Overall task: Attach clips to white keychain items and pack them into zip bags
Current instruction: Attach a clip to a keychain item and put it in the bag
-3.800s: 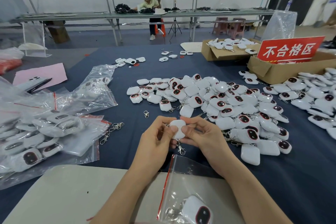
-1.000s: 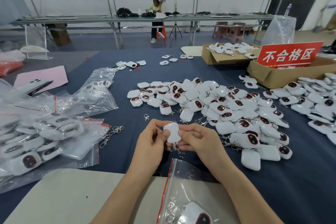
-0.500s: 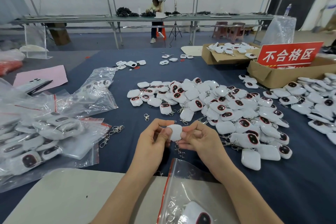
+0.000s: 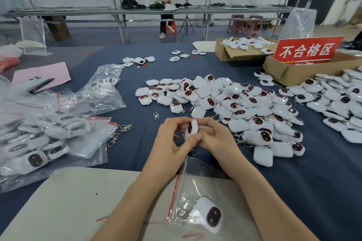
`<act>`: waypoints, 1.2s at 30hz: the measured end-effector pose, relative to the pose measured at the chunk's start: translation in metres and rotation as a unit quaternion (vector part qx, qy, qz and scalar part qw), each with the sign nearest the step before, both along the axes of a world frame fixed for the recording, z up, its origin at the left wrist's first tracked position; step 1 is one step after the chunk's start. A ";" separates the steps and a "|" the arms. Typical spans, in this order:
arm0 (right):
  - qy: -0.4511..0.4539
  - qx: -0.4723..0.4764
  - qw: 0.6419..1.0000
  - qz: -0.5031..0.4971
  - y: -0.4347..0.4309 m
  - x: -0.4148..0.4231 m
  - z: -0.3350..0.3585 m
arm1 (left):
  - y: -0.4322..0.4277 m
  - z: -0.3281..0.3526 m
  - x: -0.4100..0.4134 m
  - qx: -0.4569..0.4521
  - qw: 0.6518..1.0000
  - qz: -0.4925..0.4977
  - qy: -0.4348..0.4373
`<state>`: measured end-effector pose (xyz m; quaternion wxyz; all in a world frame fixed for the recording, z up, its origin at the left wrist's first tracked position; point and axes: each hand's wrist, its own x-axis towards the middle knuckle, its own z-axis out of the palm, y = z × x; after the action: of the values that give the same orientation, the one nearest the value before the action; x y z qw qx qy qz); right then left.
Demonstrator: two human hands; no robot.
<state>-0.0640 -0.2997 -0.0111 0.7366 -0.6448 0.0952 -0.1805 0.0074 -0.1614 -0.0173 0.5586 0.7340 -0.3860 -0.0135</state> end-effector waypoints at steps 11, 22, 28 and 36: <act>0.081 -0.474 0.875 0.063 0.012 -0.027 0.026 | 0.071 0.010 -0.008 -0.042 0.982 -0.025 0.183; 0.097 -0.509 0.851 0.084 0.035 -0.040 0.020 | 0.101 0.008 -0.041 0.118 0.992 -0.036 0.032; 0.080 -0.424 0.901 0.050 0.043 -0.046 0.029 | 0.091 0.010 -0.054 0.102 0.994 -0.041 -0.020; 0.087 -0.390 0.915 0.051 0.051 -0.048 0.033 | 0.089 0.004 -0.063 0.154 0.983 -0.005 -0.099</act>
<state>-0.1123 -0.2486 0.0223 0.4236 -0.8980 0.0479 -0.1092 -0.0558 -0.0725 -0.0134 0.3979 0.8071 -0.4363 -0.0029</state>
